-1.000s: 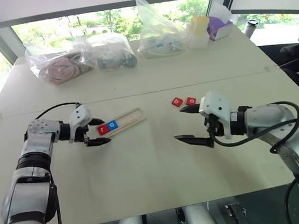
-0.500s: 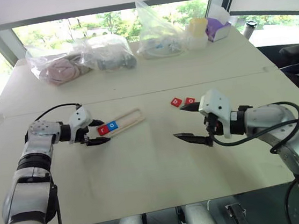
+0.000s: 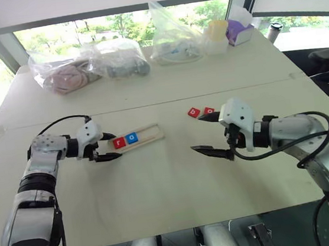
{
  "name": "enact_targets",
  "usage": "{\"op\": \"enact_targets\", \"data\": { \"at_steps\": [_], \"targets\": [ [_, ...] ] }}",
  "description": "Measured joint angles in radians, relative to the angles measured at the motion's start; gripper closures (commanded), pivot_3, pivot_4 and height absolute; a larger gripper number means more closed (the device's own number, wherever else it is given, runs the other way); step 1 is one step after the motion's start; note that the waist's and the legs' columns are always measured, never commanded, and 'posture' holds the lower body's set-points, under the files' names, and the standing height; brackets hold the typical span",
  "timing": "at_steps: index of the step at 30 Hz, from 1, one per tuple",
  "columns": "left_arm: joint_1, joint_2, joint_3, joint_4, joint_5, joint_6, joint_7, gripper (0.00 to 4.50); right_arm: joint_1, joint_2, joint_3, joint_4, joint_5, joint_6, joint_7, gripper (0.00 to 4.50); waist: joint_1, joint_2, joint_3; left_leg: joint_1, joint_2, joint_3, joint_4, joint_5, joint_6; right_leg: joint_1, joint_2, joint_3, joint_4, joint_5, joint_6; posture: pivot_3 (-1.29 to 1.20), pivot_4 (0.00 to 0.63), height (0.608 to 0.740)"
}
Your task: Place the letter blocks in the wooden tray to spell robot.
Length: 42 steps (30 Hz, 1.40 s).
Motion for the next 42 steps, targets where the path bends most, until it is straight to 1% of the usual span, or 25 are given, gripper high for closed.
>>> {"op": "enact_targets", "data": {
  "at_steps": [6,13,19,25,32,37,42],
  "targets": [
    [0.047,-0.034,-0.042,-0.173,-0.001,0.087,-0.063,1.37,-0.014,0.001,0.004,0.016,-0.004,-0.005,-0.006,0.0,0.004,0.0,0.0,-0.001,-0.002,0.0,0.0,0.0,0.0,0.0,-0.002,0.0,-0.001,0.001,-0.001,0.0,0.15,0.74],
    [0.095,-0.068,-0.093,-0.362,-0.02,0.218,-0.082,1.37,-0.015,0.007,0.006,0.015,-0.007,-0.006,-0.019,0.0,0.002,0.0,0.0,-0.001,-0.002,-0.001,0.0,0.0,0.0,0.0,-0.002,0.0,-0.001,-0.001,0.001,0.0,0.15,0.74],
    [0.18,-0.051,-0.119,-0.562,-0.039,0.34,-0.081,1.37,0.001,0.01,0.006,-0.004,-0.001,0.003,-0.045,0.0,0.0,0.0,0.0,-0.001,-0.002,-0.001,0.0,0.0,0.0,0.0,-0.001,0.0,-0.001,-0.001,0.001,0.0,0.15,0.74],
    [0.292,-0.019,-0.12,-0.76,-0.02,0.415,0.038,1.37,0.038,0.009,0.003,-0.036,0.013,0.017,-0.061,0.0,0.0,0.0,0.0,-0.001,-0.001,-0.001,0.0,0.0,0.0,0.0,-0.001,0.0,-0.001,-0.001,0.002,0.0,0.15,0.74],
    [0.405,0.007,-0.115,-0.951,-0.021,0.52,0.149,1.37,0.04,0.01,0.004,-0.056,0.021,0.039,-0.074,0.0,0.0,0.0,0.0,-0.001,0.001,-0.001,-0.001,0.0,0.0,0.0,-0.001,0.0,-0.002,-0.002,0.002,0.0,0.15,0.74],
    [0.455,0.018,-0.117,-1.028,-0.037,0.569,0.18,1.37,0.038,0.01,0.007,-0.055,0.021,0.039,-0.072,0.0,0.001,0.0,0.0,-0.001,0.001,-0.001,-0.001,0.0,0.0,0.0,-0.001,0.0,-0.003,-0.002,0.002,0.0,0.15,0.74],
    [0.466,0.023,-0.121,-1.039,-0.039,0.564,0.207,1.37,0.02,0.011,0.019,-0.046,0.02,0.036,-0.063,0.0,0.002,0.0,0.0,-0.001,0.001,0.0,0.0,0.0,0.0,0.0,-0.001,0.0,-0.003,-0.002,0.002,0.0,0.15,0.74]
  ]
}}
